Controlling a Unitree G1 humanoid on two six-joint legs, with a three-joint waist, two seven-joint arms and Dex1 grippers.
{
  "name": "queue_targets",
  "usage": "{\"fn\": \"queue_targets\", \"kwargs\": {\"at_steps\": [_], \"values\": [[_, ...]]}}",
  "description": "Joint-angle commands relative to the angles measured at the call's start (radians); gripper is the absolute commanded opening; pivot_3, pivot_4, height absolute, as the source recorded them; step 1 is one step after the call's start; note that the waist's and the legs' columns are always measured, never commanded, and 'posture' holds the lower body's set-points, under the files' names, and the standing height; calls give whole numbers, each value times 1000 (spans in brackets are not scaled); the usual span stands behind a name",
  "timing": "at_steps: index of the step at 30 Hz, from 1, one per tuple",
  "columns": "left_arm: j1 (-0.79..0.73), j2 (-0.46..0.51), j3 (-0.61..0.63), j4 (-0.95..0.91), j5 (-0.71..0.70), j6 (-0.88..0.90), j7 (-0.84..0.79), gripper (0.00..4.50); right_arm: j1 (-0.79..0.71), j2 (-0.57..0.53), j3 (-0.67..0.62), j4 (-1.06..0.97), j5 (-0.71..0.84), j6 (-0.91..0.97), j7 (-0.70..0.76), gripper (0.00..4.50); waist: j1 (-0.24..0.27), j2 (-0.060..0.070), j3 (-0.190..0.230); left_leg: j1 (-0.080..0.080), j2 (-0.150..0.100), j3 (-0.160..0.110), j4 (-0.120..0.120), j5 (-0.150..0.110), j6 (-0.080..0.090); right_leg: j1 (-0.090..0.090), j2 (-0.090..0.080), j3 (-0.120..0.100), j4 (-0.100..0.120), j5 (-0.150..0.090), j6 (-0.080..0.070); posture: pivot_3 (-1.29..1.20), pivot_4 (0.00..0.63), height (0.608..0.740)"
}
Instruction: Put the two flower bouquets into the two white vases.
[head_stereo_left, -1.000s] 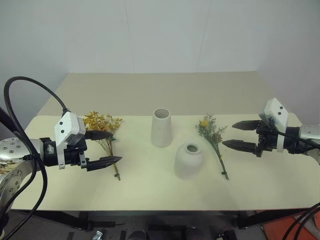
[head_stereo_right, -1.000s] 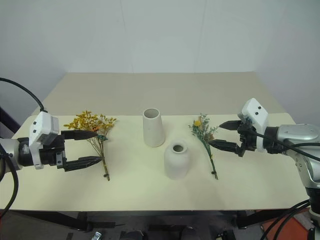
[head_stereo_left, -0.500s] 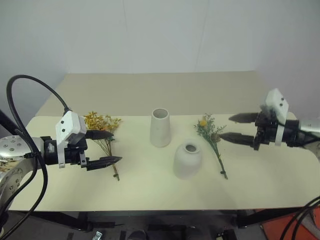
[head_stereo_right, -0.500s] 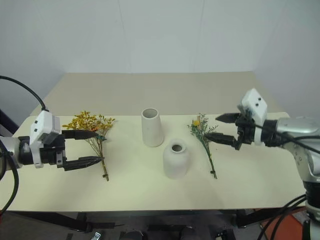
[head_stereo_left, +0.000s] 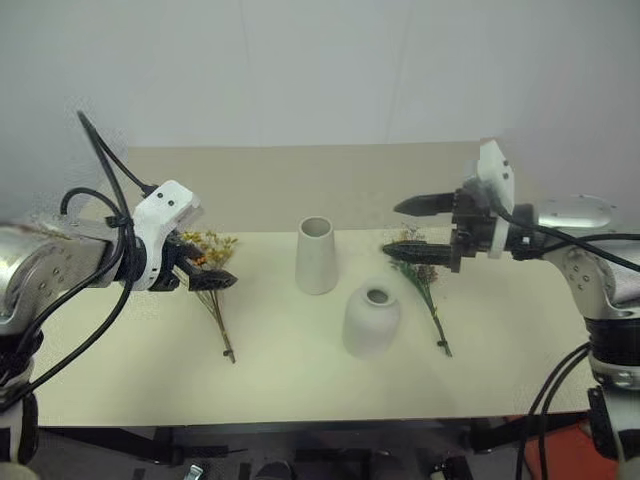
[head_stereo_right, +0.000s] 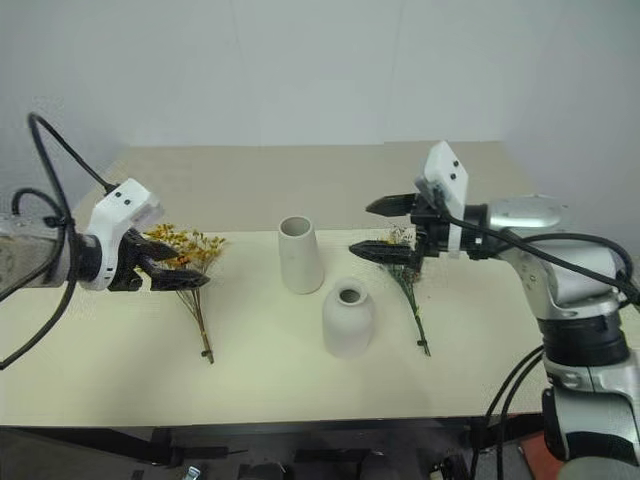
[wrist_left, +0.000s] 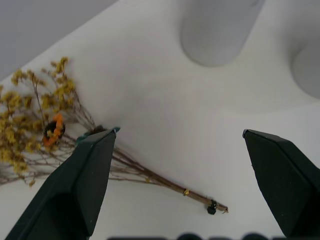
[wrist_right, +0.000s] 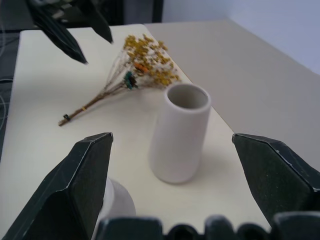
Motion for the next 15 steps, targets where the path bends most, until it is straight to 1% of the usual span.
{"fn": "queue_targets", "kwargs": {"at_steps": [1,4,6,8,11,15], "values": [[-65,53,-104,143,-64,34,81,4463,-35,18,7,16,-15,-49,33,4500,-3,0,0,0,0,0,0,0,0,0,0,0,0,0,0,0,150,740],[-120,99,-213,227,-165,34,132,4463,-49,43,22,34,-27,-65,46,4500,-2,0,0,-1,0,0,0,0,0,-3,0,1,2,0,-1,0,150,740],[-149,112,-262,289,-255,34,198,4463,-56,58,26,45,-36,-75,52,4500,1,0,0,-1,0,0,0,0,0,-4,0,2,3,0,-1,0,150,740],[-180,105,-298,383,-358,34,315,4463,-60,69,27,54,-41,-84,59,4500,2,0,0,-1,-1,0,0,0,-1,-5,-1,3,8,0,-1,0,150,740],[-226,95,-352,540,-541,34,523,4463,-59,76,23,55,-45,-87,68,4500,3,0,0,-1,-1,-1,1,0,-1,-6,-1,4,7,0,-1,0,150,740],[-270,49,-398,727,-781,34,796,4463,-46,72,20,52,-44,-89,79,4500,5,0,0,-2,-2,-2,1,1,-2,-9,-1,6,9,0,-1,0,150,740]]}}
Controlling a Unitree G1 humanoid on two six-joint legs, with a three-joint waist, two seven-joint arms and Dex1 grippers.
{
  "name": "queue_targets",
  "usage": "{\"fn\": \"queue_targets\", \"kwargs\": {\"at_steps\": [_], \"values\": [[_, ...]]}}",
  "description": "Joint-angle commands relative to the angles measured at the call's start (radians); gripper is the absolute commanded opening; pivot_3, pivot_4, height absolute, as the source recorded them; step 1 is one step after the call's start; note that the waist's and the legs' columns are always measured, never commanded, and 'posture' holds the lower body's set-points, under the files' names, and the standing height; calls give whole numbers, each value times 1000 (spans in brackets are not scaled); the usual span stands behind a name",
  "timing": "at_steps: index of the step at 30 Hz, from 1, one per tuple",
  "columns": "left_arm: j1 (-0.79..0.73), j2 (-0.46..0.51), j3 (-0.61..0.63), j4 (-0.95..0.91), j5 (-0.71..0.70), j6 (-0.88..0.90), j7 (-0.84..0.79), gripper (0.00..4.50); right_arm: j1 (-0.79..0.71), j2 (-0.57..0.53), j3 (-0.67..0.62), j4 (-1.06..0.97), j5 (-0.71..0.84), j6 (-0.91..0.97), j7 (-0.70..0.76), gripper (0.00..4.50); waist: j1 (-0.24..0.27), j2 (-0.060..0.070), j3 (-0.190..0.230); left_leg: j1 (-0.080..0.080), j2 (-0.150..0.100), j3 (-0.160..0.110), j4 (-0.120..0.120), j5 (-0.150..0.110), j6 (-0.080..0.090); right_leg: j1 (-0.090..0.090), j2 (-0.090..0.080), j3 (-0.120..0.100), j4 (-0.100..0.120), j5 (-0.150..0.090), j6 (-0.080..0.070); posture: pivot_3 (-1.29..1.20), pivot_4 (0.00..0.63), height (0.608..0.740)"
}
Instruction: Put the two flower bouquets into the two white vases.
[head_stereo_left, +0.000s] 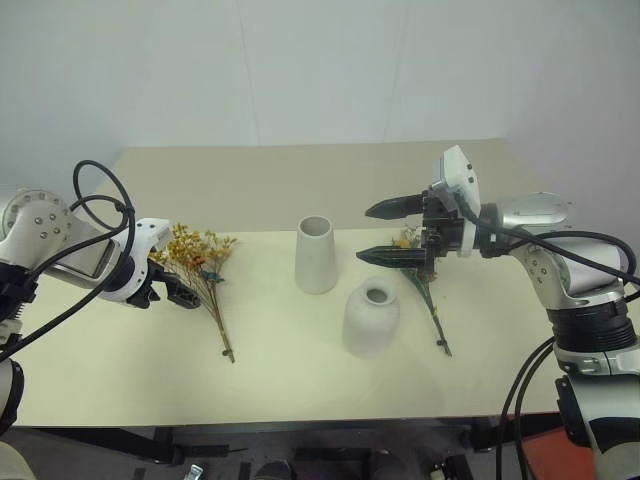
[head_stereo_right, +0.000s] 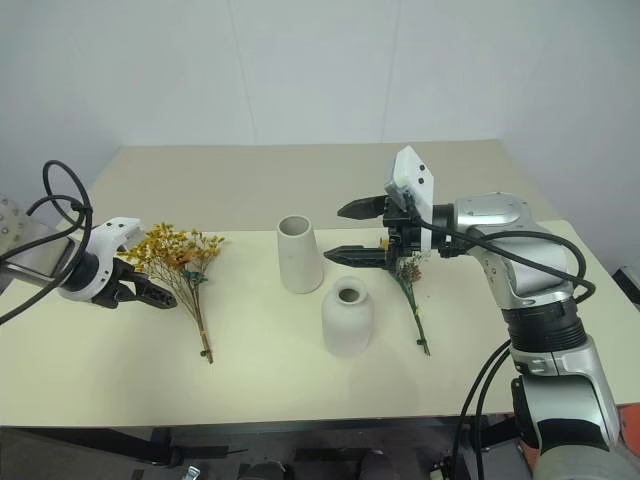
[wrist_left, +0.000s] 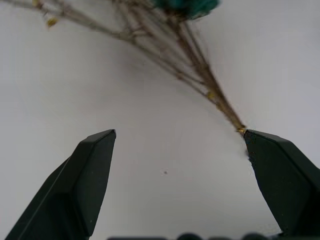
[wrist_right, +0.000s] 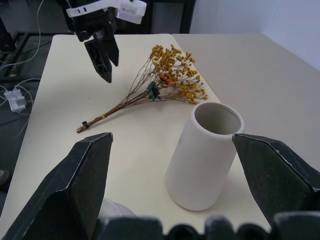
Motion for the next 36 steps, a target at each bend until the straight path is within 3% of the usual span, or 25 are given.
{"fn": "queue_targets", "kwargs": {"at_steps": [1,6,11,14,17,30,36], "values": [[-38,-23,-24,105,-208,4,222,4463,-9,-9,-29,-20,4,-24,14,4500,1,0,0,-1,0,-1,0,0,-1,-1,0,1,1,0,0,0,150,740],[-49,-103,-22,197,-383,4,481,4463,-10,-11,-36,-21,6,-20,18,4500,2,-1,-1,-2,-1,-1,0,1,-1,-6,0,8,5,0,0,0,150,740],[-9,-157,-12,175,-564,-49,701,4463,-2,-12,-47,-31,14,-16,12,4500,-2,-1,-1,-2,-1,1,0,1,-2,-8,0,13,5,0,0,0,150,740],[32,-192,30,150,-588,-95,797,4463,7,-14,-54,-39,18,-14,9,4500,-2,-1,-1,-1,-1,2,0,1,-2,-8,0,15,6,0,0,0,150,740],[70,-222,84,138,-588,-125,882,3978,17,-18,-63,-47,21,-11,9,4500,0,-2,-1,-1,-1,2,0,1,-2,-8,0,16,6,0,-1,0,150,740],[164,-294,207,68,-588,-117,988,112,30,-23,-87,-66,37,10,6,4500,3,-3,-2,-1,-2,4,0,1,-3,-8,0,17,6,1,-1,0,150,740],[186,-287,237,31,-588,-122,1000,24,37,-26,-93,-65,38,13,10,4500,4,-3,-2,-1,-2,4,0,1,-3,-8,0,16,6,1,-1,0,150,740]]}}
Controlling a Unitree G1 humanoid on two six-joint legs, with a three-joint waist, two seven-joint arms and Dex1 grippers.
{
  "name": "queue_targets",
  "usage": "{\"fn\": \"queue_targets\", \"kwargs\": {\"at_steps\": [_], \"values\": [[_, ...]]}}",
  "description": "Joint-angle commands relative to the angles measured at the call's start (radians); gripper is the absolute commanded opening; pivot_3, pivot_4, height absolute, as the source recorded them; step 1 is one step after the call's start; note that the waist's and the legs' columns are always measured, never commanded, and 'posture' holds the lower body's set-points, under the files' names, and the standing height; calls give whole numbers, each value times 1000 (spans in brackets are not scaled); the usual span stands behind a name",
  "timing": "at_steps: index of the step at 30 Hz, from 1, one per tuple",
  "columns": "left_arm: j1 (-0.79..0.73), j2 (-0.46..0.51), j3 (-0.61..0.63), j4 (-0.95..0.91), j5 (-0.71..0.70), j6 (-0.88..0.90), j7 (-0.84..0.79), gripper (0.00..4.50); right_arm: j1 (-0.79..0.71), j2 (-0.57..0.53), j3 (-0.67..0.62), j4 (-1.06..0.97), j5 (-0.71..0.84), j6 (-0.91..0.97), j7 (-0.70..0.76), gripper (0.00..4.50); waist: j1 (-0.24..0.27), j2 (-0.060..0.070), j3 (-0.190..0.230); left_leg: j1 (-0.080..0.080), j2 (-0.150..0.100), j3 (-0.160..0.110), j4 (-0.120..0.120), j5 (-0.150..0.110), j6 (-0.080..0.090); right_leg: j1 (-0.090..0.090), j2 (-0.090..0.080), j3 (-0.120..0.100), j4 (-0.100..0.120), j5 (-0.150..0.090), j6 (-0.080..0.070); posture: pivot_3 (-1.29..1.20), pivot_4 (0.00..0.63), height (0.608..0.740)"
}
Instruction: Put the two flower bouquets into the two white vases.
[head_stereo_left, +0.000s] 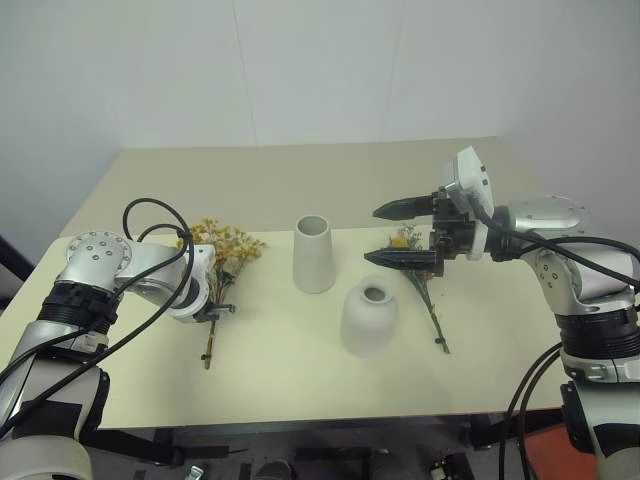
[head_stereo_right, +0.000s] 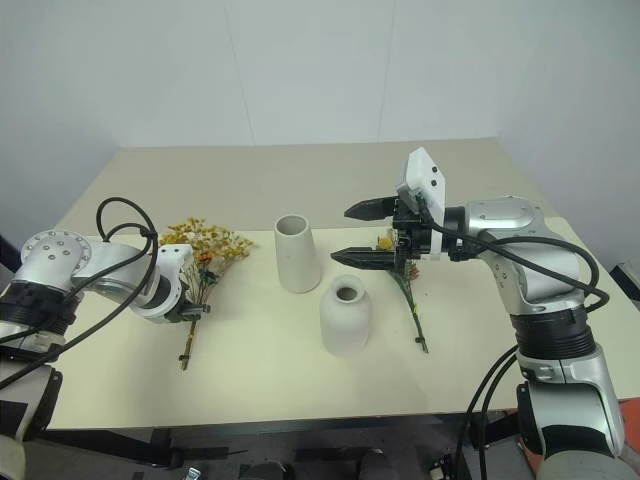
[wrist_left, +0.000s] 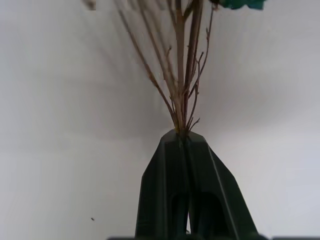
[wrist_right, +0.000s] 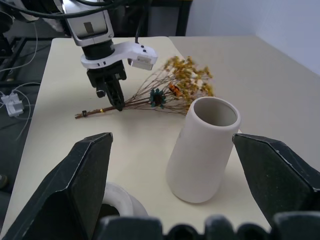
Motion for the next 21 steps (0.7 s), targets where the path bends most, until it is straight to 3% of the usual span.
{"fn": "queue_targets", "kwargs": {"at_steps": [1,7,9,15,21], "values": [[9,21,36,-51,-9,-2,10,24,-3,-15,-43,-32,30,3,3,4500,0,0,0,0,0,0,0,0,0,0,0,0,0,0,0,0,150,740],[-36,70,59,-125,-9,-83,72,24,-2,-14,-48,-24,26,-2,4,4500,0,0,0,0,0,0,0,0,0,0,0,0,0,0,0,0,150,740],[-78,75,101,-139,55,-133,53,24,0,-14,-50,-24,23,-5,0,4500,3,0,0,0,0,0,0,0,0,0,0,0,0,0,0,0,150,740],[-189,53,182,-218,425,-223,-320,24,16,-15,-62,-45,30,-1,-10,4500,18,0,0,0,0,8,0,1,-2,0,1,0,-2,1,0,0,150,740],[-216,-28,244,-293,793,-578,-837,24,54,-29,-85,-84,40,9,-33,4500,22,0,0,-1,0,10,0,2,-4,1,1,-1,-2,1,0,0,150,740]]}}
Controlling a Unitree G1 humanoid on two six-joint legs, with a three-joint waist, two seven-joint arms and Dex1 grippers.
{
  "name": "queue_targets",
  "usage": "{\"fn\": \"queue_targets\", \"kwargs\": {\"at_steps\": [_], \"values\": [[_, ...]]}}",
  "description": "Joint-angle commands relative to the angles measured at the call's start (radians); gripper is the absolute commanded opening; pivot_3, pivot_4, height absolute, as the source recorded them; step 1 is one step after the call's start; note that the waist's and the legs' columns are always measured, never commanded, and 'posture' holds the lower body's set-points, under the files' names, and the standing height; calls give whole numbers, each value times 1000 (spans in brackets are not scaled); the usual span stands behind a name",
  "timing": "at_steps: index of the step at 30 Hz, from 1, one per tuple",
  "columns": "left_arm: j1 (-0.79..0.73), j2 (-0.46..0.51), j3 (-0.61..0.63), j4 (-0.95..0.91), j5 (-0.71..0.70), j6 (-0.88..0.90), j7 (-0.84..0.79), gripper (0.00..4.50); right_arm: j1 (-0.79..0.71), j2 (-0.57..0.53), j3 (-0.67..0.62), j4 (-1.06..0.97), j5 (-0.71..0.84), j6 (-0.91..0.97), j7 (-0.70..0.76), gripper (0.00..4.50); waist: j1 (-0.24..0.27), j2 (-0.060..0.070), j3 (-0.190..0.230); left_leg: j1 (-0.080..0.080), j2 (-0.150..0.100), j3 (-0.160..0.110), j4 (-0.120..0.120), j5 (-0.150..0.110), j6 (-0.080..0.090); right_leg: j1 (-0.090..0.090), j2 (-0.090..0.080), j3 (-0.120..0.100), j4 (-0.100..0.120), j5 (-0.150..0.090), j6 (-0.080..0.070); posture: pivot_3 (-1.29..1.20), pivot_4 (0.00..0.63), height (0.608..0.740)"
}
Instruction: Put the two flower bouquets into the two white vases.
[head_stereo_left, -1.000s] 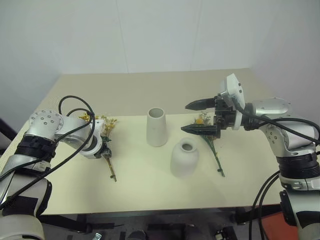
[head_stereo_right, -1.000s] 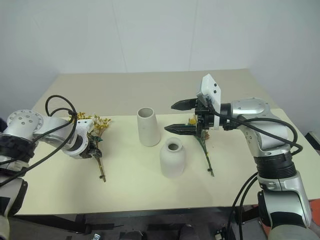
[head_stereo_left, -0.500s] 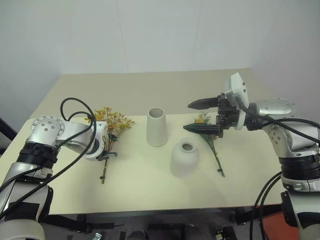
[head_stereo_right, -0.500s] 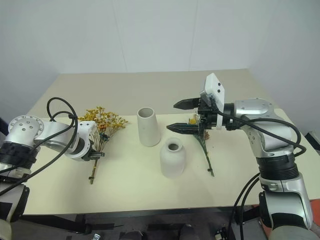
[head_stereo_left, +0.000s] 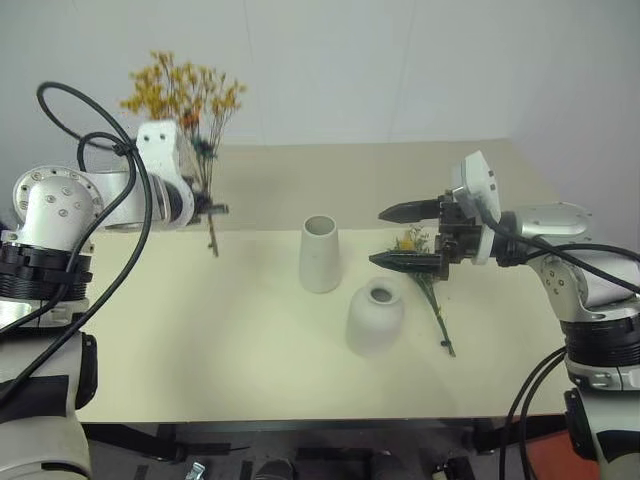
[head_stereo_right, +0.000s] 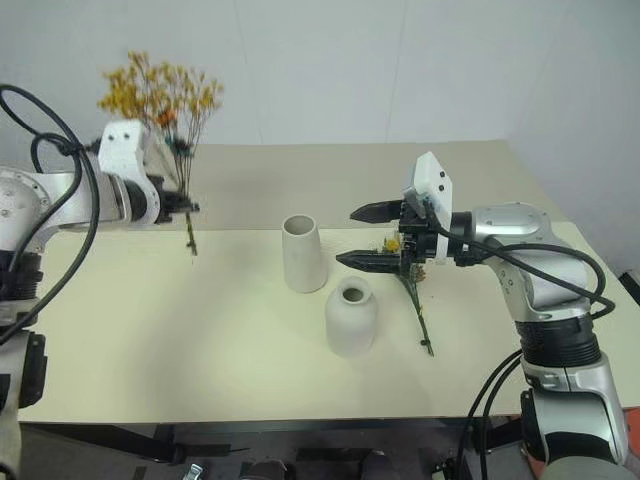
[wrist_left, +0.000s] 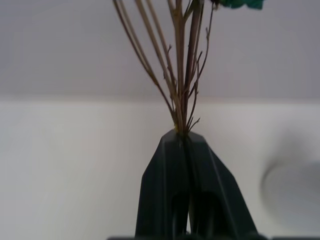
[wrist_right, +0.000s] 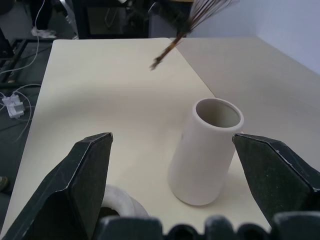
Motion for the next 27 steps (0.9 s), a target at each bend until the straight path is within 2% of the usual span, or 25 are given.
{"fn": "queue_targets", "kwargs": {"at_steps": [1,6,8,14,20,27], "values": [[-29,-44,72,-40,182,-247,-298,24,3,-19,-53,-52,27,9,-20,4500,0,0,0,0,0,0,0,0,0,0,0,0,0,0,0,0,150,740],[-90,-138,96,72,318,-384,-667,24,23,-27,-70,-87,45,22,-50,4500,-3,0,0,0,1,1,0,-1,2,0,0,0,-1,0,0,0,150,740],[-108,-159,68,117,379,-464,-914,24,36,-34,-81,-107,52,32,-64,4500,-6,0,0,0,1,1,0,-1,2,1,0,0,-1,1,0,0,150,740],[-168,-225,32,298,559,-605,-1302,24,66,-50,-106,-155,67,60,-99,4500,-10,0,0,0,1,3,0,-2,4,1,1,0,-1,1,0,0,150,740],[-180,-303,50,407,689,-753,-1487,24,88,-73,-121,-192,92,84,-128,4500,-13,-1,0,-1,1,3,1,-3,5,1,1,-1,-2,1,1,0,150,740],[-127,-360,52,397,768,-798,-1581,24,104,-98,-137,-213,113,100,-149,4500,-21,-1,0,-1,1,3,1,-3,6,1,1,0,-2,1,1,0,150,740]]}}
